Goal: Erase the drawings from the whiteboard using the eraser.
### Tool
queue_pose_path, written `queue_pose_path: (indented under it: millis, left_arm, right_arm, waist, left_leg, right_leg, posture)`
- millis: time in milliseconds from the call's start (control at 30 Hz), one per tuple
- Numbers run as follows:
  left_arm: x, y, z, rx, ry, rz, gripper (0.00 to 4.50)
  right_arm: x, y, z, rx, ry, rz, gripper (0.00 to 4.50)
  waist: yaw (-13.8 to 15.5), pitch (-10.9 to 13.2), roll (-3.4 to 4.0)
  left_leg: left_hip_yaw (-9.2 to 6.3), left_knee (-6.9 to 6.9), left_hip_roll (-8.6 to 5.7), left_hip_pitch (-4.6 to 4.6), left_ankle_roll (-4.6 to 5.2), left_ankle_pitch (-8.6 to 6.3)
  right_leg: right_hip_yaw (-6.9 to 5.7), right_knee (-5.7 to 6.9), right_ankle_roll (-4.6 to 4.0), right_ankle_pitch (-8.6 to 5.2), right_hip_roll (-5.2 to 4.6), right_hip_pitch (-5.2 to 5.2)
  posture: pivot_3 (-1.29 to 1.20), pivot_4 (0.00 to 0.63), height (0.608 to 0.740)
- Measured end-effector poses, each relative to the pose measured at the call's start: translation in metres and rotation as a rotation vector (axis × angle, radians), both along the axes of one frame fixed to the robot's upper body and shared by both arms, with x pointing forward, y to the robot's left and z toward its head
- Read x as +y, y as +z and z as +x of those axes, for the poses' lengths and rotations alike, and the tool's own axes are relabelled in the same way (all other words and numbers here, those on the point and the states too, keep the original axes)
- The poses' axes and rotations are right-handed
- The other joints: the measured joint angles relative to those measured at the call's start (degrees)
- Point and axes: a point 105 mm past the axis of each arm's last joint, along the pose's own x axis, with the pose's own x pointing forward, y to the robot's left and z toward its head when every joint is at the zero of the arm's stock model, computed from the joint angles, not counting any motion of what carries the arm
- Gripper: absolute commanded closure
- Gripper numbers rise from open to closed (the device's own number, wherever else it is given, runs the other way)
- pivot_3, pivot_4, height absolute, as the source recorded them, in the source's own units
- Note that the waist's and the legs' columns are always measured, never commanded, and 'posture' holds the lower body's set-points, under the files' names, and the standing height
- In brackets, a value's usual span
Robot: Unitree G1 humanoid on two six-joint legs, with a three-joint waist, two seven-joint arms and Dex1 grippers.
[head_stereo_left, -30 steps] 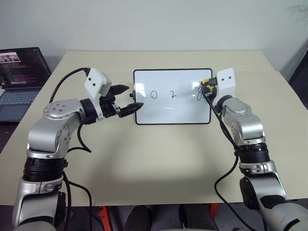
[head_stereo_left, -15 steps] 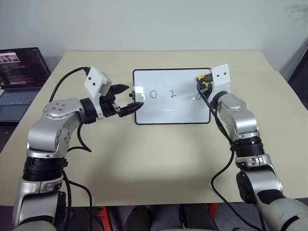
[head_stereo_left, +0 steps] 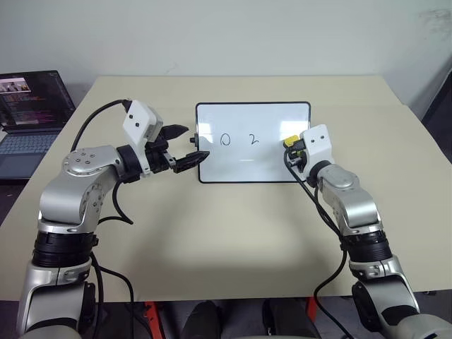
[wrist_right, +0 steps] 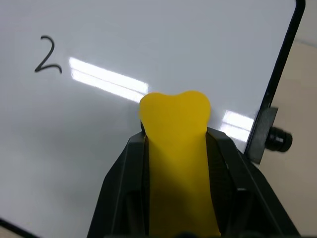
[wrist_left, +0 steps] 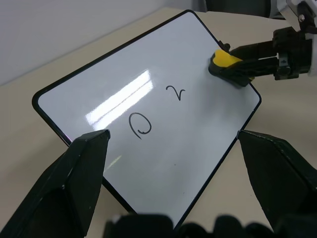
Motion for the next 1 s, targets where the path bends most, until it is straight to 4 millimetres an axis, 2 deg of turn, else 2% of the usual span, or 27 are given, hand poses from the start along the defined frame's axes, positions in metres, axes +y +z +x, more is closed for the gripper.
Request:
queue_pose_path:
  millis: [400,600,800,1000]
  left_arm:
    - [0.000,0.000,0.000,0.001,-0.006,0.001,0.00]
    - [-0.002,0.002,-0.001,-0.002,-0.017,0.003,0.00]
    - [-0.002,0.002,-0.001,-0.004,-0.020,0.003,0.00]
    - [-0.002,0.004,-0.001,-0.008,-0.021,0.003,0.00]
  right_arm:
    - [-0.008,-0.019,-0.021,0.075,-0.016,-0.015,3.30]
    - [-0.011,-0.015,-0.028,0.091,-0.027,0.035,3.30]
    - [-0.007,0.004,-0.047,0.076,0.015,0.080,3.30]
    - [-0.013,0.004,-0.050,0.091,-0.008,0.086,3.30]
  waist:
    - [0.2,0.0,-0.03]
    - [0.3,0.0,-0.02]
    - [0.3,0.0,-0.01]
    - [0.3,0.0,-0.01]
  left_leg:
    - [-0.01,0.02,-0.02,0.00,0.00,0.00]
    - [-0.02,-0.01,-0.02,-0.06,0.00,0.00]
    - [-0.02,-0.05,-0.02,-0.19,0.00,0.00]
    - [-0.03,-0.04,-0.03,-0.16,0.00,0.00]
  right_leg:
    - [0.00,-0.03,0.01,0.01,0.00,0.02]
    - [0.00,-0.07,0.01,0.01,0.00,-0.04]
    - [0.00,-0.14,0.02,0.00,0.00,-0.15]
    - [0.00,-0.08,0.02,0.00,0.01,-0.15]
  posture:
    - [0.00,0.150,0.740]
    - [0.00,0.150,0.740]
    - [0.00,0.150,0.740]
    - [0.00,0.150,0.740]
